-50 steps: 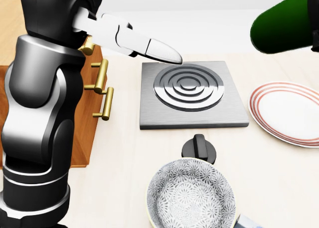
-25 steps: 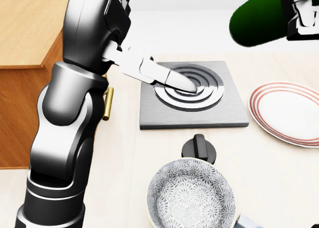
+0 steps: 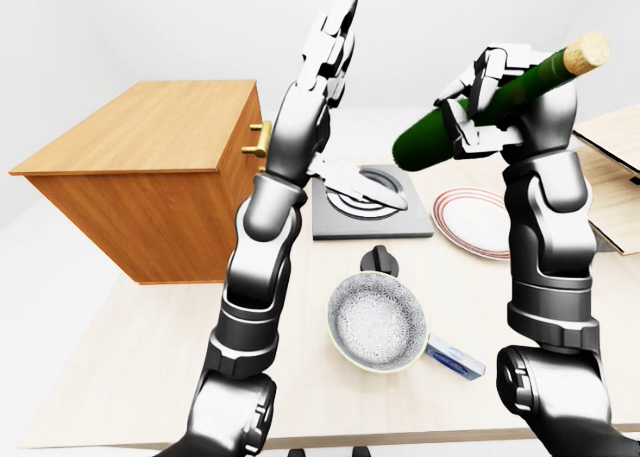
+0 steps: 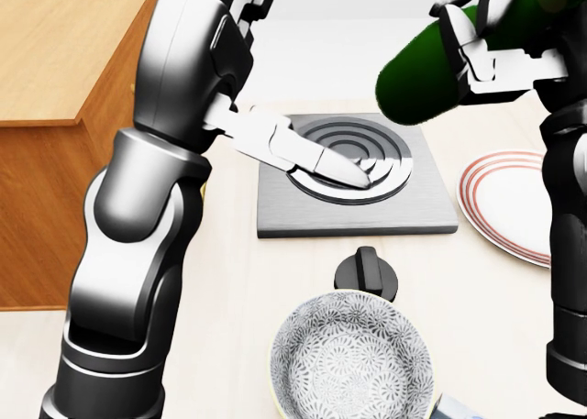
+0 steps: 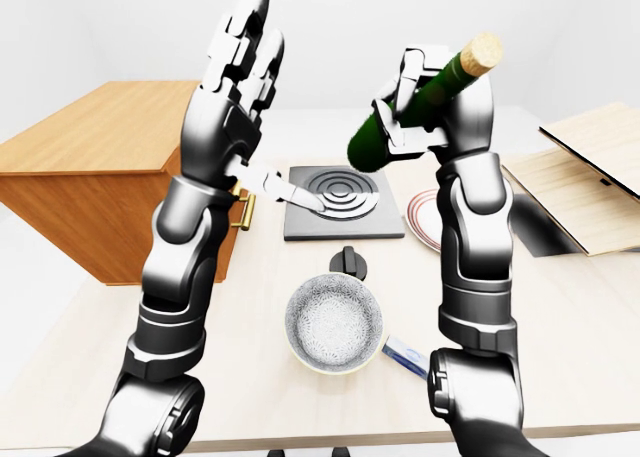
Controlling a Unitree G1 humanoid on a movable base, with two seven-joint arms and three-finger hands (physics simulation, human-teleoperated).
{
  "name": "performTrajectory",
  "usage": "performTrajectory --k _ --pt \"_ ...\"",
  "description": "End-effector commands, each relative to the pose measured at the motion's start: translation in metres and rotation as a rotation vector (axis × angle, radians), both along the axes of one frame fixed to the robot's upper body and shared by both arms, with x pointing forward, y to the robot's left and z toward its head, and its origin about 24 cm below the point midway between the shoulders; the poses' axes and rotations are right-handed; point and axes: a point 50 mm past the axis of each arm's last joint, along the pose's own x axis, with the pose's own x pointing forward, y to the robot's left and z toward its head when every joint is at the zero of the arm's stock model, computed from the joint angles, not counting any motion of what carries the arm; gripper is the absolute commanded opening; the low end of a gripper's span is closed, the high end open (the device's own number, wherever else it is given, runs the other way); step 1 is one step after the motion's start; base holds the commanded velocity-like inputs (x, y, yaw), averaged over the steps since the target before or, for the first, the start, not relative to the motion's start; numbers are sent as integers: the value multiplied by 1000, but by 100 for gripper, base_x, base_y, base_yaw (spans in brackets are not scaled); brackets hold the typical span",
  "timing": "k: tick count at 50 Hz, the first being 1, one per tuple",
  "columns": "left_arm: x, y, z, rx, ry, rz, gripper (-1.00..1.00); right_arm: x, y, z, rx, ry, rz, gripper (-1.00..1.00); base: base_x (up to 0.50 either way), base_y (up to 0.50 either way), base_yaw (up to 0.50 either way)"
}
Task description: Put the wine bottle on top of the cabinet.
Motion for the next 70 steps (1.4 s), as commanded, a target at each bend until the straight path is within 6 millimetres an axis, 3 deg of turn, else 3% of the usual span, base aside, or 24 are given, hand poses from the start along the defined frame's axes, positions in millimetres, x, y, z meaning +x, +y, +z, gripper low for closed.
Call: performTrajectory --k 1,15,22,28,70 --pt "1 -1 -3 7 10 -2 100 11 10 -6 86 39 18 -100 0 0 0" --pt "2 -1 -4 6 16 -2 100 19 18 -3 80 55 42 -100 0 0 0" --pt "8 -7 -19 26 82 -8 100 23 23 0 75 59 54 -100 0 0 0" --pt "5 -8 -15 26 62 -14 100 24 26 3 71 56 61 -100 0 0 0" --pt "33 -20 -67 112 304 -15 100 36 49 -6 80 120 140 -100 0 0 0"
